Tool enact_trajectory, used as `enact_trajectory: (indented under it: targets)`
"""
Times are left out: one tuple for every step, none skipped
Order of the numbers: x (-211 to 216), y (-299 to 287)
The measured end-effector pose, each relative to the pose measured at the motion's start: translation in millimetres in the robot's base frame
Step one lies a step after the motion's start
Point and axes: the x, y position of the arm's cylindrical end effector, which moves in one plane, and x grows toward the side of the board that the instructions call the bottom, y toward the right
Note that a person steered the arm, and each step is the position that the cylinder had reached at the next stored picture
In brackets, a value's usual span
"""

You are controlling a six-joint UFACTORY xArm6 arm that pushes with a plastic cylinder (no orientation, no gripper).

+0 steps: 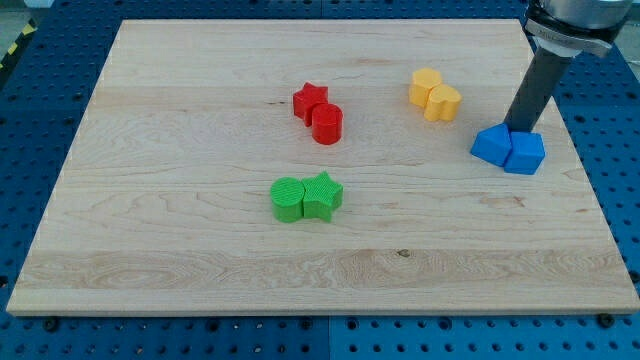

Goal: Place your arm to the left side of the blue triangle

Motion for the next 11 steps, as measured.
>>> enact_trajectory:
  targets:
    - [-3, 0]
    - [-17, 0]
    - [-28, 0]
    - [-22, 0]
    - [-11, -19]
    - [-11, -36]
    - [-11, -36]
    - [-11, -53]
    - [-8, -72]
    - [-1, -69]
    - [9, -57]
